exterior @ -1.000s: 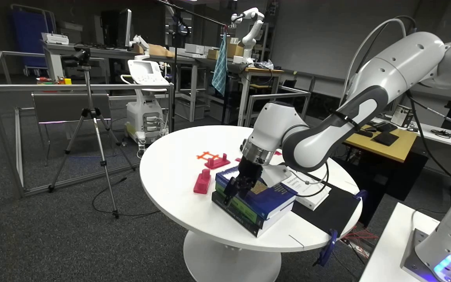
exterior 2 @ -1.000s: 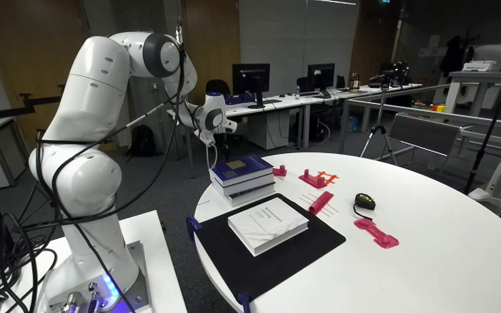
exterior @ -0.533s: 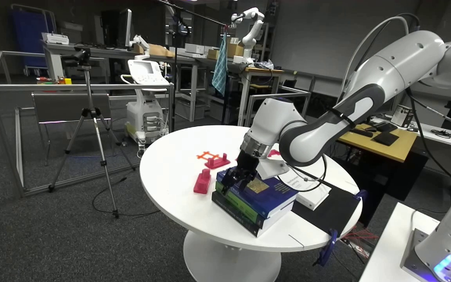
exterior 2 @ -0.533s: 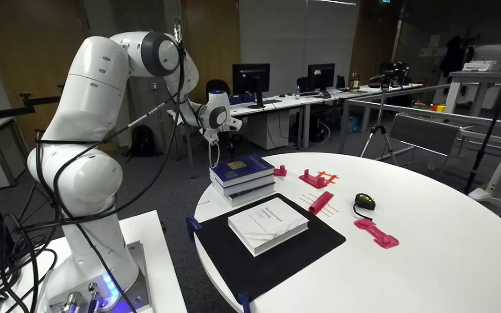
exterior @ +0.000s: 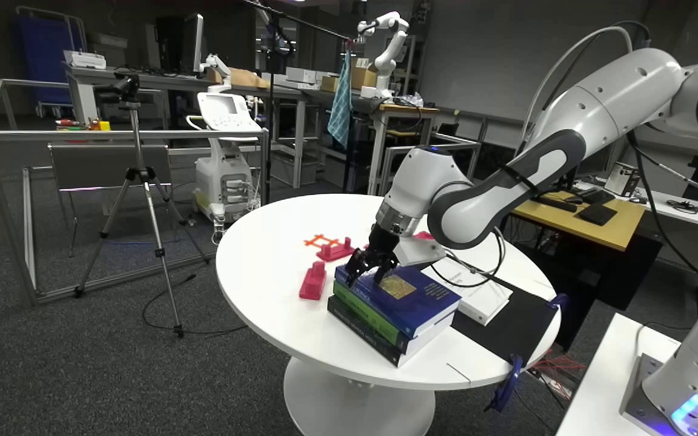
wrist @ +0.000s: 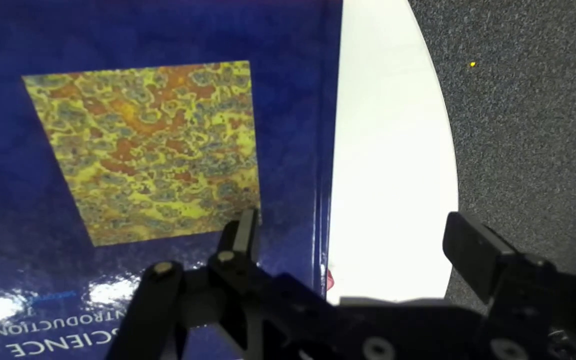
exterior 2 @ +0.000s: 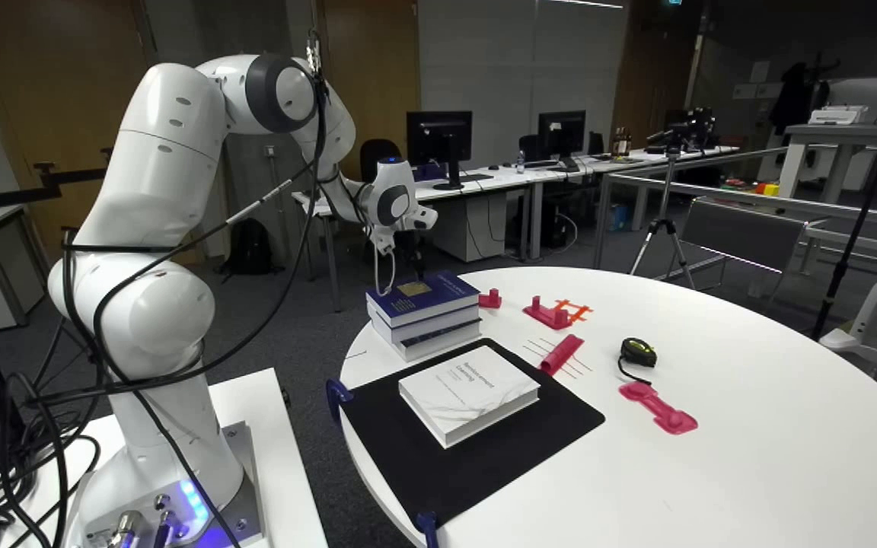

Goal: Move the blue book to the top of the white book on the right.

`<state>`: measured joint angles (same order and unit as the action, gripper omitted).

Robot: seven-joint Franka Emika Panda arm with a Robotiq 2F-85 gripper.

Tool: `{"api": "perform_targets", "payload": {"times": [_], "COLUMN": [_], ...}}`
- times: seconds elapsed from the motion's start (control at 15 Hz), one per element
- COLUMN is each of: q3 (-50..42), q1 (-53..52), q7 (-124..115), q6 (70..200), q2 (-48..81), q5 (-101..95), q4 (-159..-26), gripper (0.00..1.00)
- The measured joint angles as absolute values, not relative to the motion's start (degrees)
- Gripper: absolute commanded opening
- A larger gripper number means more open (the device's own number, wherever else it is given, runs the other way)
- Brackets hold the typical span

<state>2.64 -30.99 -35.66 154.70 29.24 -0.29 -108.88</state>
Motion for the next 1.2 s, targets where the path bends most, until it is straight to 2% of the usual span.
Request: {"api": "perform_targets", "payload": {"times": [1.2], "q3": [2.7], "q1": [-35.9], "q7": [-37.3], "q6": [154.5], "q2": [29.4], "q5": [-1.2], "q4": [-109.5], "gripper": [1.00]}}
